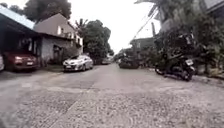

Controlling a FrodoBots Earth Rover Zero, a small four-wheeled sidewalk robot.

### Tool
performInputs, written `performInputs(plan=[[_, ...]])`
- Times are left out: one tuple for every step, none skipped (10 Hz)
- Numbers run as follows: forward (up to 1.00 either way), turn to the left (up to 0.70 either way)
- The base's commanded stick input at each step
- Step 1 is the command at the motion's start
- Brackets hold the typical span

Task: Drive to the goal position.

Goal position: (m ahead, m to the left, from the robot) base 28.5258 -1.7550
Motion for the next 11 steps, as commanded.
performInputs(plan=[[1.0, 0.0], [1.0, 0.0], [1.0, 0.0], [1.0, 0.0], [1.0, 0.0], [1.0, 0.0], [1.0, 0.0], [1.0, 0.0], [1.0, 0.0], [1.0, 0.08], [1.0, 0.27]])
